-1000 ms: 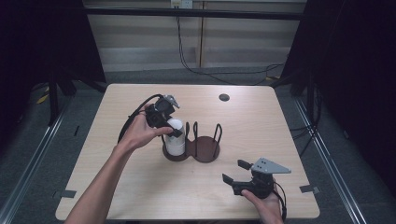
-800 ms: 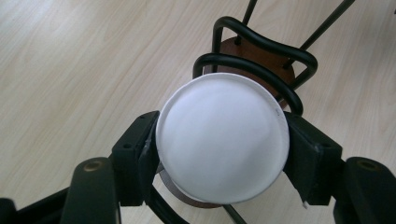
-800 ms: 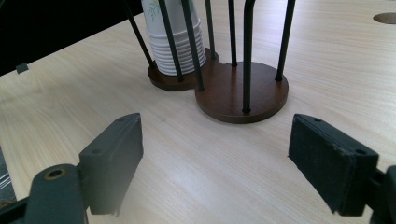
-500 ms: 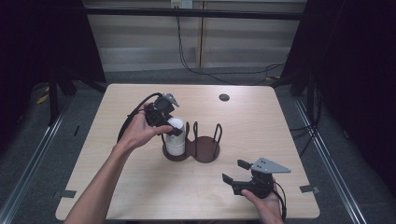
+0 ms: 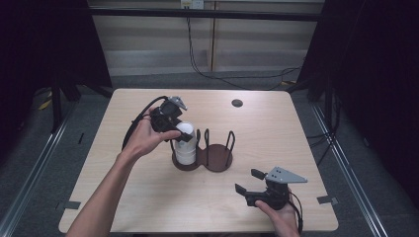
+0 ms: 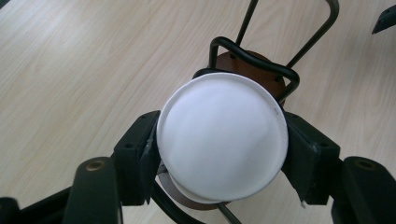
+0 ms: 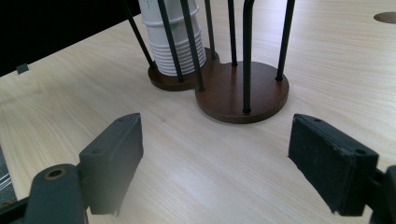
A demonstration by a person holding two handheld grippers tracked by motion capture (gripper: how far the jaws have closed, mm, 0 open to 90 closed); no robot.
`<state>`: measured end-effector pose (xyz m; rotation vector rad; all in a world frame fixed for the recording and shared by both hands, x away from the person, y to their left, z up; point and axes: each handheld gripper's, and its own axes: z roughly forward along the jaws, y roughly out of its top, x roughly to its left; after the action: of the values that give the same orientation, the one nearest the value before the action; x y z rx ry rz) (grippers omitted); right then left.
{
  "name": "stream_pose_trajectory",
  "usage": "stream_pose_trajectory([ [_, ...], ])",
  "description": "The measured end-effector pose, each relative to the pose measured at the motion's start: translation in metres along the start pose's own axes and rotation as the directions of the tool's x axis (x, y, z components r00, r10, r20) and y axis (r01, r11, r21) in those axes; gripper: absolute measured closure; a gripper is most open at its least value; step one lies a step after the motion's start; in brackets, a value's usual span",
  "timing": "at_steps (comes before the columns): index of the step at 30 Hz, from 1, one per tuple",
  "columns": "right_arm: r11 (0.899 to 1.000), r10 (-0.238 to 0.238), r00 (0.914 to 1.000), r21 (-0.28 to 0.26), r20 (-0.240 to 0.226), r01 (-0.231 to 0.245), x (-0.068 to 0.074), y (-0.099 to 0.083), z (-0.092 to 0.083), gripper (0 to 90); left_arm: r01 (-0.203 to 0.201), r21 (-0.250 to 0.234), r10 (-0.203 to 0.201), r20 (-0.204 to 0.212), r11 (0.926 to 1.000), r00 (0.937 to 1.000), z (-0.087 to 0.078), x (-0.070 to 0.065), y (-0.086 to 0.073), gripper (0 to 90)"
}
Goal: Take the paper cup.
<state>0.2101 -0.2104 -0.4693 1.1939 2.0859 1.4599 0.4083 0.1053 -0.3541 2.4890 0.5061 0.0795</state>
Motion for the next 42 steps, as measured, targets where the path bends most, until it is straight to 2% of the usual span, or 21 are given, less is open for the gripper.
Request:
stream_pose_trajectory([
  [3, 1.000, -0.004, 1.0000, 0.000, -0.002, 0.004, -0.001, 0.000, 0.000, 17.5, 0.007, -0.013, -0.007, 0.005, 0.9999, 1.0000, -0.005, 0.001, -0.001, 35.5],
  [4, 1.000, -0.003, 1.0000, 0.000, -0.003, 0.003, -0.001, 0.000, 0.000, 17.5, 0.021, -0.028, -0.020, 0.005, 0.9994, 0.9998, -0.005, 0.000, -0.002, 35.6],
  [5, 1.000, -0.003, 1.0000, 0.001, -0.002, 0.003, -0.001, 0.000, 0.001, 17.5, 0.006, -0.019, -0.006, 0.003, 0.9998, 1.0000, -0.007, 0.001, -0.002, 35.6],
  [11, 1.000, 0.001, 1.0000, 0.003, -0.002, -0.001, 0.000, 0.000, 0.002, 17.5, 0.013, -0.044, -0.013, 0.004, 0.9990, 0.9999, -0.014, 0.000, -0.002, 35.8],
  [14, 1.000, 0.003, 1.0000, 0.003, -0.004, -0.003, 0.000, 0.000, 0.002, 17.5, 0.019, -0.071, -0.019, -0.002, 0.9973, 0.9998, -0.018, -0.001, -0.002, 36.0],
  [24, 1.000, 0.004, 1.0000, 0.002, -0.004, -0.004, 0.000, 0.000, 0.002, 17.5, 0.012, -0.086, -0.012, -0.003, 0.9963, 0.9999, -0.024, -0.003, 0.000, 36.4],
  [26, 1.000, 0.005, 1.0000, 0.003, -0.006, -0.005, 0.000, 0.000, 0.002, 17.5, 0.003, -0.083, -0.004, -0.014, 0.9965, 0.9999, -0.025, -0.004, 0.000, 36.4],
  [34, 1.000, 0.007, 0.9999, 0.000, -0.014, -0.007, 0.001, 0.000, 0.002, 17.5, 0.007, -0.121, -0.009, -0.012, 0.9926, 0.9999, -0.035, -0.005, -0.001, 36.4],
  [42, 1.000, 0.008, 0.9999, 0.002, -0.015, -0.008, 0.001, 0.000, 0.002, 17.5, 0.013, -0.141, -0.014, -0.009, 0.9900, 0.9999, -0.038, -0.004, -0.002, 36.4],
])
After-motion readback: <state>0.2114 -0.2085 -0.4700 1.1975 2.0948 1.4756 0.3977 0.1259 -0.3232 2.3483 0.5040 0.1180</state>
